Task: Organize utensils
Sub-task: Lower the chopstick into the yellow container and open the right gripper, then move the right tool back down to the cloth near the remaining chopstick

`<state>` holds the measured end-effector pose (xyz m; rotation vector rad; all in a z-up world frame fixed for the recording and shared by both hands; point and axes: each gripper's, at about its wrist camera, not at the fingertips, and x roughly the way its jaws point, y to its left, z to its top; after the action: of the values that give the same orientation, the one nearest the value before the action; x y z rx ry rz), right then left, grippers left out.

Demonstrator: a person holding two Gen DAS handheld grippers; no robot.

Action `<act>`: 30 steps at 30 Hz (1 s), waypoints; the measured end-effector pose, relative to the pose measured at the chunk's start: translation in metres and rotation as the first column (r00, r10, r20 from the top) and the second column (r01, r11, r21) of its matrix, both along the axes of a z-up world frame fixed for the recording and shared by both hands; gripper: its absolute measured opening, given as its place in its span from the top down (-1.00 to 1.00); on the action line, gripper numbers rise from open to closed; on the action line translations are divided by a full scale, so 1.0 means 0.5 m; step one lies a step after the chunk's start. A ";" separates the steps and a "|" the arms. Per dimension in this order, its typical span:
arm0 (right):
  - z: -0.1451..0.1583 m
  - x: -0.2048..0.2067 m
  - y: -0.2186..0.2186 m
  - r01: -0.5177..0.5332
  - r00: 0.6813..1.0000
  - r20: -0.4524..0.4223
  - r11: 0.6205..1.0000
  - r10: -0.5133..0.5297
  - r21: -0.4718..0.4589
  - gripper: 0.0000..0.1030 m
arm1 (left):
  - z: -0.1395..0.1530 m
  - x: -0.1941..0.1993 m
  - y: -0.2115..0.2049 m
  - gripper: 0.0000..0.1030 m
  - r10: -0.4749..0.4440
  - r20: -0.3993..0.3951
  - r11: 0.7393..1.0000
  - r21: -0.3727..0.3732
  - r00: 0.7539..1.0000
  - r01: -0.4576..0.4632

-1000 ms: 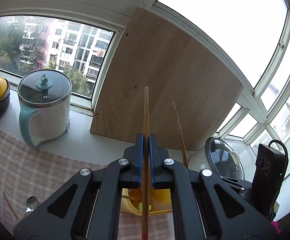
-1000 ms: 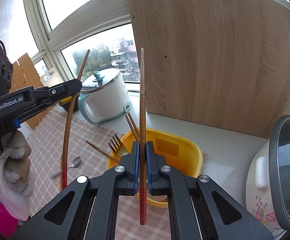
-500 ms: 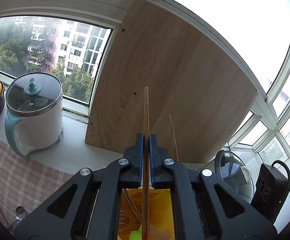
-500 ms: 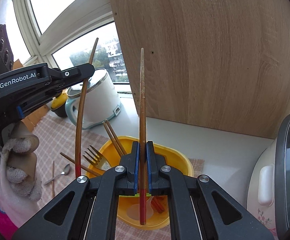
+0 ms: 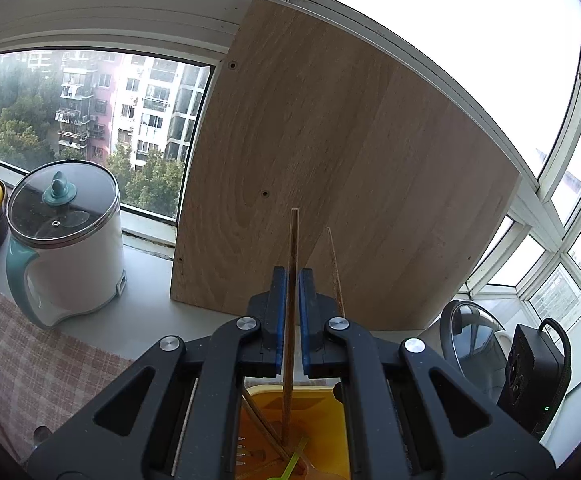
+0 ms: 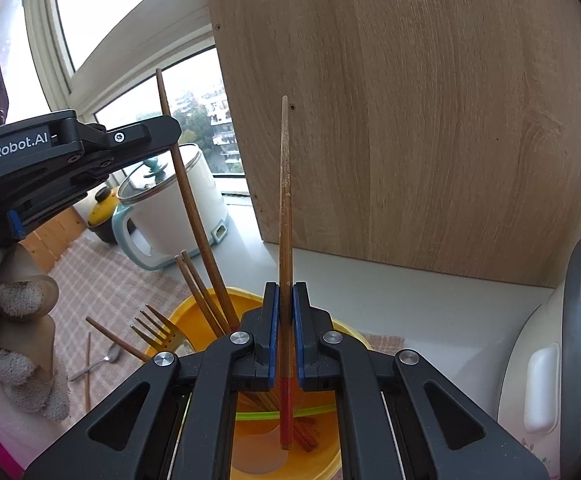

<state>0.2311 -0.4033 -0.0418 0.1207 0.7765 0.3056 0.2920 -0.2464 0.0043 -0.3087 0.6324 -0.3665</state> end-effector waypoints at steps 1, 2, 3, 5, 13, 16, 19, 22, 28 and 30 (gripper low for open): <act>0.000 -0.001 -0.002 0.003 1.000 0.001 1.000 -0.003 0.003 0.90 | 0.001 -0.002 -0.001 0.94 -0.003 0.001 1.000 0.005 1.000 0.003; 0.000 -0.002 -0.005 0.005 1.000 0.003 1.000 -0.005 0.002 0.90 | 0.002 -0.004 -0.001 0.94 -0.003 0.004 1.000 0.012 1.000 0.003; 0.001 -0.004 -0.006 0.006 1.000 0.006 1.000 -0.006 -0.001 0.90 | 0.003 -0.006 -0.001 0.94 -0.006 0.005 1.000 0.016 1.000 0.006; 0.001 -0.007 -0.009 0.006 1.000 0.008 1.000 -0.006 -0.011 0.90 | 0.006 -0.009 -0.001 0.93 -0.009 0.004 1.000 0.021 1.000 0.009; 0.008 -0.026 -0.027 0.030 0.999 0.018 1.000 -0.030 -0.005 0.42 | 0.014 -0.020 0.005 0.72 -0.014 -0.004 1.000 0.010 1.000 0.014; 0.010 -0.033 -0.027 0.033 0.999 0.016 0.999 -0.033 -0.002 0.42 | 0.016 -0.026 0.008 0.72 -0.018 -0.007 1.000 0.013 1.000 0.018; 0.013 -0.040 -0.025 0.036 0.999 0.017 0.999 -0.036 -0.006 0.42 | 0.019 -0.034 0.012 0.63 -0.021 -0.010 1.000 0.014 1.000 0.021; 0.017 -0.048 -0.025 0.049 0.999 0.018 0.999 -0.049 -0.006 0.42 | 0.023 -0.044 0.017 0.50 -0.025 -0.008 1.000 0.016 1.000 0.025; 0.022 -0.067 -0.028 0.069 0.997 0.020 0.998 -0.069 -0.008 0.42 | 0.028 -0.068 0.034 0.49 -0.027 -0.007 0.999 0.018 1.000 0.027; 0.021 -0.076 -0.028 0.075 0.997 0.018 0.997 -0.074 -0.008 0.42 | 0.029 -0.072 0.038 0.49 -0.029 -0.007 0.999 0.022 1.000 0.029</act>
<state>0.1932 -0.4171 -0.0311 0.1380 0.7534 0.2321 0.2558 -0.2272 0.0187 -0.2804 0.6472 -0.3864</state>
